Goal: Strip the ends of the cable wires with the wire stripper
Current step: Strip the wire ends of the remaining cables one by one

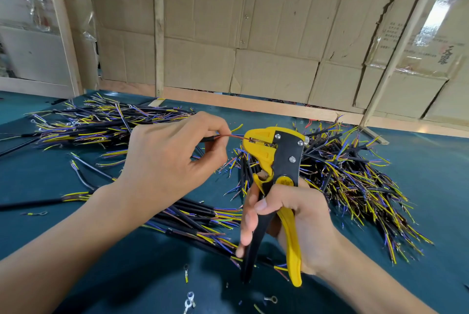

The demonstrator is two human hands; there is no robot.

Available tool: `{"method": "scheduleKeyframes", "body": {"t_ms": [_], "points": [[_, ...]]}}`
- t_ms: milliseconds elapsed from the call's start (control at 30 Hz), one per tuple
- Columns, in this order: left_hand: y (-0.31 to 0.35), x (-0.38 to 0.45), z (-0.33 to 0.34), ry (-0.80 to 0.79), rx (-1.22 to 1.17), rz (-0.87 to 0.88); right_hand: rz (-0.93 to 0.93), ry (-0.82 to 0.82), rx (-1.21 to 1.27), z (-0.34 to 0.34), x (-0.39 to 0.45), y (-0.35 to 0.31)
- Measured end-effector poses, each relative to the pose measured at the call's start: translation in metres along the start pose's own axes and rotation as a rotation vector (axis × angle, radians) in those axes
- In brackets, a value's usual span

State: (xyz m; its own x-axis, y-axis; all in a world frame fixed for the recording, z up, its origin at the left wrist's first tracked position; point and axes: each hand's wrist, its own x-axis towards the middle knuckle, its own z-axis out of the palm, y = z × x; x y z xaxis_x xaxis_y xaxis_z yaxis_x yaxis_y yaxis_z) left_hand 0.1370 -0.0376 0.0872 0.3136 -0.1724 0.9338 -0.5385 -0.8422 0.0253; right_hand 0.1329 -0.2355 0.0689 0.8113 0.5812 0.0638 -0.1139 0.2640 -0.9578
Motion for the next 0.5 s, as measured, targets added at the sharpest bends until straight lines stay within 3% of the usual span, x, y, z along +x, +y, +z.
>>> {"method": "scheduleKeyframes", "body": {"t_ms": [133,333,500], "points": [[0.001,0.002,0.000,-0.004,0.018,0.054,-0.036,0.076,0.026,0.005,-0.002,0.004],[-0.013,0.001,0.003,0.029,0.014,0.087,-0.131,0.065,0.196,-0.010,0.007,-0.002],[-0.013,-0.003,0.014,-0.162,-0.180,0.254,-0.077,0.135,0.093,-0.017,0.011,-0.007]]}}
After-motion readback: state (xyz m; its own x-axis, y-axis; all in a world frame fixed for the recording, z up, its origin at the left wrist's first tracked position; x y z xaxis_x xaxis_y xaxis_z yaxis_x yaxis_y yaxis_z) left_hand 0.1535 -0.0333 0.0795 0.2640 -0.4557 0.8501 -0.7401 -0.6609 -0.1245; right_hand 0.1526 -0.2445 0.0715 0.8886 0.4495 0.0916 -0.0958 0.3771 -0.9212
